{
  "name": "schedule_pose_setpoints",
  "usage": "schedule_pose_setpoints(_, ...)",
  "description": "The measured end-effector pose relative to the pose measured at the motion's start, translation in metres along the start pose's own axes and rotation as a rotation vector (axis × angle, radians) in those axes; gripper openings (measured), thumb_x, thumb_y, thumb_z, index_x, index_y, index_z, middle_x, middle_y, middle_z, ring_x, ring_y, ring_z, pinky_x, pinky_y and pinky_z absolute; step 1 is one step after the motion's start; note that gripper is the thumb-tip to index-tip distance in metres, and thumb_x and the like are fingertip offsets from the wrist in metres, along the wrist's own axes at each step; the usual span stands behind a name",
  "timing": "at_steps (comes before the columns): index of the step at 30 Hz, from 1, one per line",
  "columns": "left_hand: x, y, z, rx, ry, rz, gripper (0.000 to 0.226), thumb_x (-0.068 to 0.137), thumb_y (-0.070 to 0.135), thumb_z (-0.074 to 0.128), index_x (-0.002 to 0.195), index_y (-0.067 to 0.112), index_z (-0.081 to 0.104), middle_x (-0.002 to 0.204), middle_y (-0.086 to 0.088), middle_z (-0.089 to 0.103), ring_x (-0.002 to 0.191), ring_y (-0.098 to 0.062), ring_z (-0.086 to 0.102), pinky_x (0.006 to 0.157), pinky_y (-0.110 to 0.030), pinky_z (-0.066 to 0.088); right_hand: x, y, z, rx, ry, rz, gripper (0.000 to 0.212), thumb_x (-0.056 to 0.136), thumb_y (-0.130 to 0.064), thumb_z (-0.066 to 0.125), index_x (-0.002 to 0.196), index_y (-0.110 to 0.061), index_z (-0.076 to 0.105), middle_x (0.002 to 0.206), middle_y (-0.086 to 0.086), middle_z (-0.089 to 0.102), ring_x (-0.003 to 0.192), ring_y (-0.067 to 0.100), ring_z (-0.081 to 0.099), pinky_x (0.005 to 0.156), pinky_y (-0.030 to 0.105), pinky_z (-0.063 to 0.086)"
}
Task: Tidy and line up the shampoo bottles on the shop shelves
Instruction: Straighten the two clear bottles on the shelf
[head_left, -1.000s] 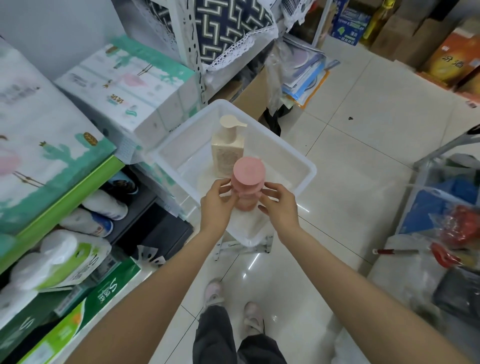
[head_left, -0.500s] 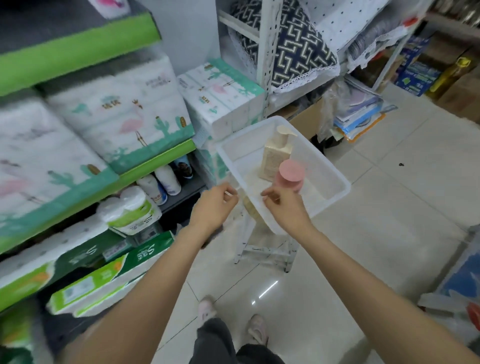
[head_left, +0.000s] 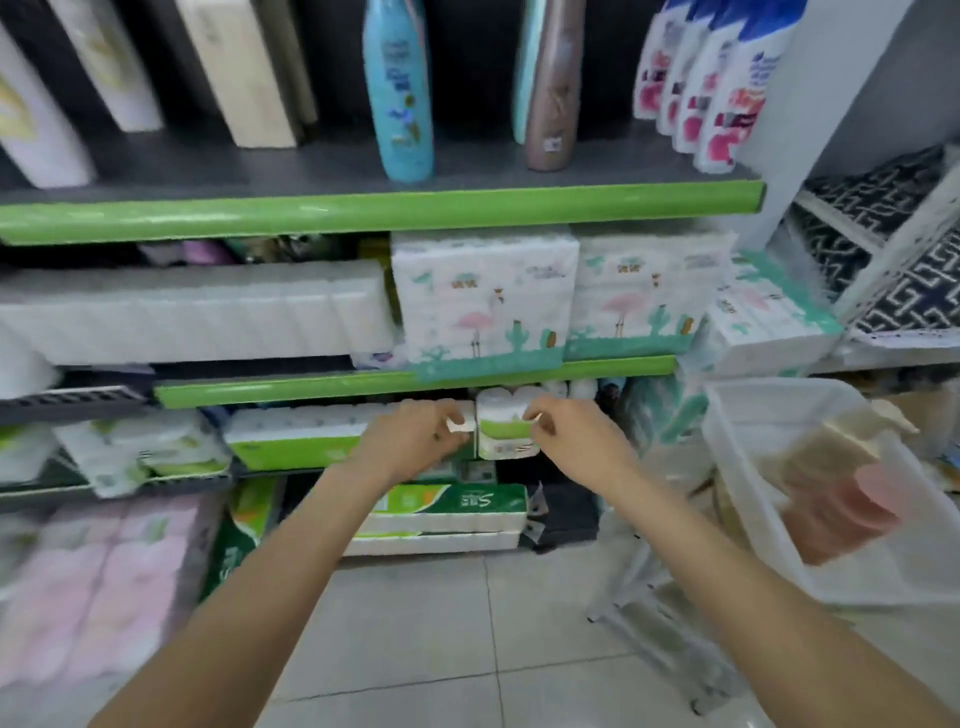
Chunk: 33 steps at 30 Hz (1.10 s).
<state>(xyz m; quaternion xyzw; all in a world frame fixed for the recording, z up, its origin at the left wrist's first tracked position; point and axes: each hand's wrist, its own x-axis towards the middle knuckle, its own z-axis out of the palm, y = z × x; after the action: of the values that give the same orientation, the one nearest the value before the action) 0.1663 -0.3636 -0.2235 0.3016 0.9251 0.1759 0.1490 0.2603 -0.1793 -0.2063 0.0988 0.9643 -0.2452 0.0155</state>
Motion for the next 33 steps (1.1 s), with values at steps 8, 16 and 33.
schedule_pose_setpoints(8,-0.095,-0.167,-0.118,0.034,0.115,-0.13,0.027,0.089,0.041,0.054,0.111,0.027,0.059,0.109,-0.003,0.067,0.103,-0.023,0.06,0.084,-0.037,0.05,0.047,-0.206,0.054,-0.023,-0.032,-0.158,0.026,0.094,-0.022,0.049,0.115,-0.017,0.063,0.112,0.005,0.065,0.102,0.024,0.059,0.08,0.033,0.049)
schedule_pose_setpoints(16,-0.153,-0.278,-0.209,-0.072,0.374,-0.247,0.023,0.09,0.04,0.055,0.107,0.026,0.06,0.096,0.006,0.068,0.085,-0.016,0.061,0.072,-0.031,0.05,0.097,-0.364,0.088,0.026,-0.034,-0.337,0.022,0.093,-0.026,0.051,0.111,-0.022,0.063,0.106,0.001,0.064,0.094,0.02,0.06,0.079,0.034,0.05)
schedule_pose_setpoints(33,-0.236,-0.483,-0.391,-0.102,0.988,-0.49,0.014,0.092,0.028,0.053,0.103,0.023,0.06,0.086,0.01,0.063,0.081,-0.01,0.061,0.068,-0.03,0.051,0.223,-0.672,0.15,0.262,0.009,-0.791,0.02,0.092,-0.018,0.055,0.109,-0.021,0.065,0.11,0.001,0.065,0.098,0.013,0.06,0.088,0.033,0.05)
